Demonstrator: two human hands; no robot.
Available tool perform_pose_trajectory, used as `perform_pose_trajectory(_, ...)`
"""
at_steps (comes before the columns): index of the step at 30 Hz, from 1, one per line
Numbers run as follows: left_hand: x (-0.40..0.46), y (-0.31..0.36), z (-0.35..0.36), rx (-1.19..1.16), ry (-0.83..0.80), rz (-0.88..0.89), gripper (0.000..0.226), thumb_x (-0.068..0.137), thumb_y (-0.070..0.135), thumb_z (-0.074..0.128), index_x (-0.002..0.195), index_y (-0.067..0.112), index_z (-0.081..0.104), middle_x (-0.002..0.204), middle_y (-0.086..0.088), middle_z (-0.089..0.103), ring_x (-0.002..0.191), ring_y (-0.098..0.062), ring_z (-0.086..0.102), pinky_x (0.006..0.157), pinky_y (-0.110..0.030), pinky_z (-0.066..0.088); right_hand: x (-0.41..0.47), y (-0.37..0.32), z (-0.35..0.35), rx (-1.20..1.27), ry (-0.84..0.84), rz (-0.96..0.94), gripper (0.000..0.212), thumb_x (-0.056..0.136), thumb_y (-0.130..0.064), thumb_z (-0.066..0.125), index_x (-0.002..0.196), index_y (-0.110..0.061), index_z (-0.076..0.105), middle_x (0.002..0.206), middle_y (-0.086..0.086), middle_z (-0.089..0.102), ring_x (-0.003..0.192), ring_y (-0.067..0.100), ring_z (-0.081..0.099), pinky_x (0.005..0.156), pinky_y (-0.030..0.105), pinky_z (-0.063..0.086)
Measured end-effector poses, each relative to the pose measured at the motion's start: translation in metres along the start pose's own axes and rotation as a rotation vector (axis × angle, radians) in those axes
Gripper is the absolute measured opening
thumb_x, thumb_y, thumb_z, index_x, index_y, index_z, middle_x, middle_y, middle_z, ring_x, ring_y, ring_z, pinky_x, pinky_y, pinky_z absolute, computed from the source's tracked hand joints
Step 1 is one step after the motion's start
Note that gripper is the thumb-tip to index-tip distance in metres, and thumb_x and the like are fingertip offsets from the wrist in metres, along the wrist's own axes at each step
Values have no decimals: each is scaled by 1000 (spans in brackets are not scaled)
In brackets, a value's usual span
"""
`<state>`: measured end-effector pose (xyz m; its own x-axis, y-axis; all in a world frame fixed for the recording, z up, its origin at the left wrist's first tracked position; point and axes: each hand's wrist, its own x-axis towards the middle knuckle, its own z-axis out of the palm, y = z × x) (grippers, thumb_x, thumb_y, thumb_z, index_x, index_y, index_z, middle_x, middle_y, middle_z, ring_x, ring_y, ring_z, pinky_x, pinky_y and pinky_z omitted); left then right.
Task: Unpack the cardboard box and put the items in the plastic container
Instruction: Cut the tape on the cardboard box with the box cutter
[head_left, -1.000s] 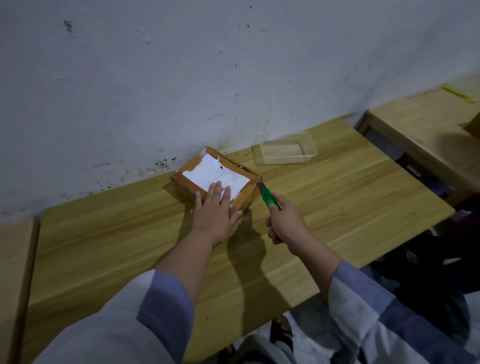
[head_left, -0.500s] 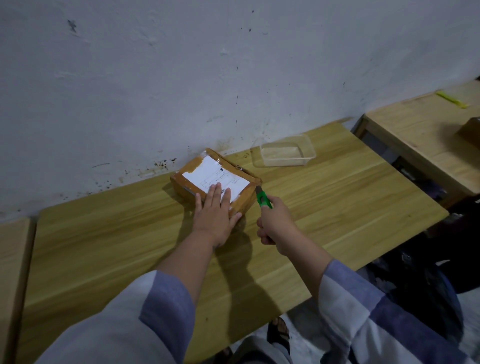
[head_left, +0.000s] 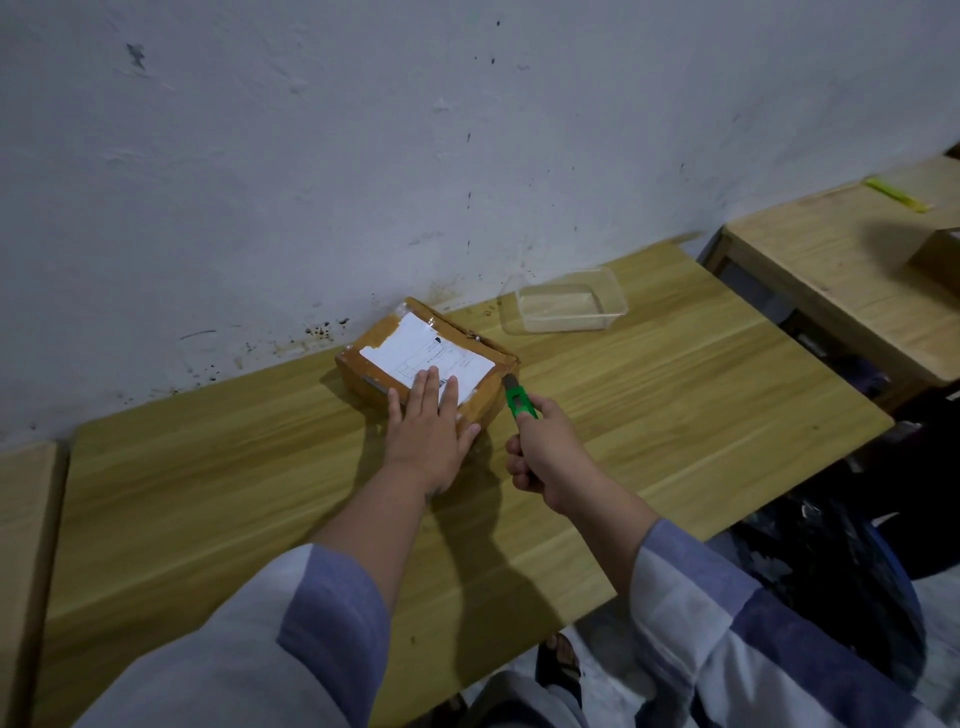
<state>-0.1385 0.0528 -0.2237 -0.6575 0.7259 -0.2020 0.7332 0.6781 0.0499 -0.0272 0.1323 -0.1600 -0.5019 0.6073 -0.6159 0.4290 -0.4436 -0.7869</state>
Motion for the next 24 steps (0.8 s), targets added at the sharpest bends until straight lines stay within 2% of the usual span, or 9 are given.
perform_pose_trajectory(7, -1, 0, 1, -22, 11, 2, 69, 99, 54, 17, 153, 18, -6, 160, -8, -14, 147, -23, -17, 117, -49, -7, -1, 9, -4, -79, 17, -52, 40, 100, -19, 31, 137, -34, 34, 69, 2, 45, 43, 12, 36, 36, 20, 30)
perform_pose_trajectory(12, -1, -1, 2, -15, 15, 0, 69, 98, 54, 17, 153, 18, -5, 160, -8, -14, 147, -23, -17, 117, -49, -7, 1, 14, 2, -116, 38, -54, 39, 101, -22, 32, 138, -36, 33, 82, 5, 47, 45, 13, 40, 36, 20, 32)
perform_pose_trajectory(15, 0, 0, 2, -12, 11, -5, 67, 99, 52, 17, 153, 19, -6, 160, -7, -14, 146, -23, -18, 116, -49, -8, -8, 22, 7, -101, -36, -37, 39, 100, -21, 32, 137, -34, 35, 74, 4, 47, 44, 11, 37, 36, 19, 31)
perform_pose_trajectory(18, 1, -1, 3, -22, 11, -7, 66, 100, 51, 18, 153, 20, -5, 161, -7, -14, 146, -22, -18, 116, -49, -9, -12, 30, 16, -101, -24, -53, 40, 100, -23, 33, 139, -35, 33, 85, 4, 48, 45, 11, 38, 35, 17, 31)
perform_pose_trajectory(24, -2, -3, 2, -25, 4, 7, 69, 99, 55, 17, 153, 19, -6, 160, -6, -14, 146, -21, -18, 116, -48, -8, -7, 21, 4, -49, -1, -66, 39, 100, -22, 33, 136, -37, 36, 74, 1, 46, 42, 11, 37, 36, 19, 31)
